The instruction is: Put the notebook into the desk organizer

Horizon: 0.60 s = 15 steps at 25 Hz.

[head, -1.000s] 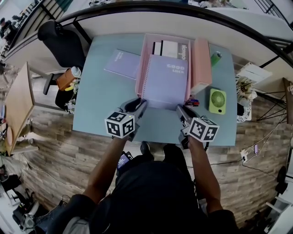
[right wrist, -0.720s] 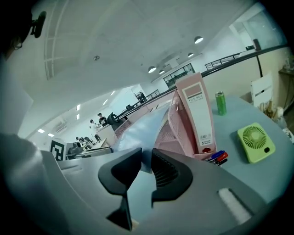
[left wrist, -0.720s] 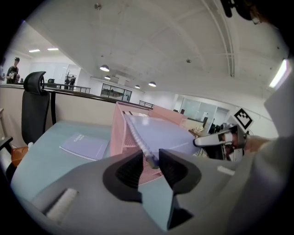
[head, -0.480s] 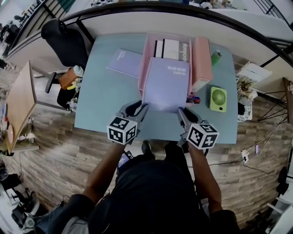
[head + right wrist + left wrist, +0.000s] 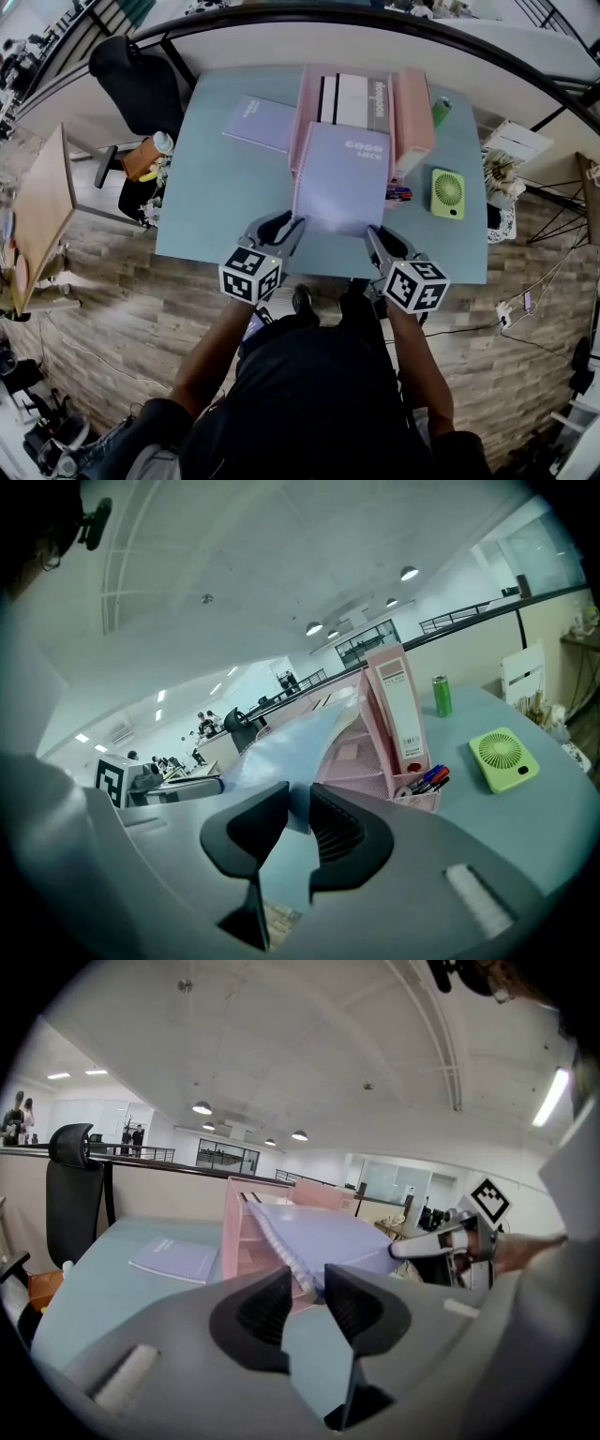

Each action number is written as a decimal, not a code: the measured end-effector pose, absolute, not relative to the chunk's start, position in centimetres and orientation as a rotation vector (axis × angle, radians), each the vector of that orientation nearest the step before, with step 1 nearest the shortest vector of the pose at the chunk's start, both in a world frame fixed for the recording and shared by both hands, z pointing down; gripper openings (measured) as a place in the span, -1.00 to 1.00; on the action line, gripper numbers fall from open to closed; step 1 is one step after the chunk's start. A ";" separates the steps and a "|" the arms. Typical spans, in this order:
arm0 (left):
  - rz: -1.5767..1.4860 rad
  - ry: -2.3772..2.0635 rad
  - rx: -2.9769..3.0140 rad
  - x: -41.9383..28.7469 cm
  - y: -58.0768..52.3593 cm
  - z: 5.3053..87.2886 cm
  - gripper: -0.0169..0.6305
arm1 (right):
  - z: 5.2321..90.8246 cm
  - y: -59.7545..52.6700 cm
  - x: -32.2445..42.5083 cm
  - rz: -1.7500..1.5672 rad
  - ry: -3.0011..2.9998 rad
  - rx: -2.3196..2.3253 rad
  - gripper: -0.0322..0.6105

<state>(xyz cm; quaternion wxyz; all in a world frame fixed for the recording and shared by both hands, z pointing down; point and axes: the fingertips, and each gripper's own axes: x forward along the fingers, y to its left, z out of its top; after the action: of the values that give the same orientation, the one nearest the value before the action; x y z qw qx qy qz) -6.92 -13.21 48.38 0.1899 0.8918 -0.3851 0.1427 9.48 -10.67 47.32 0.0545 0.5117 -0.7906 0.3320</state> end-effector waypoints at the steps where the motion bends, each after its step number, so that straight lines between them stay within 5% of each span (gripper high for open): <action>1: 0.397 -1.079 2.512 -7.0 -12.8 48.3 -0.43 | 47.2 -10.3 9.3 1.004 -2.401 1.560 -0.68; 15: 0.378 -1.070 2.569 -7.9 -8.9 46.9 -0.42 | 45.6 -6.3 8.4 0.929 -2.409 1.592 -0.68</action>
<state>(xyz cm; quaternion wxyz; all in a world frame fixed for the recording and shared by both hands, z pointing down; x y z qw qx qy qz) -7.92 -8.92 46.85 0.1660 0.9021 -0.3756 0.1327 8.40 -6.35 45.58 0.0540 0.5241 -0.7930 0.3059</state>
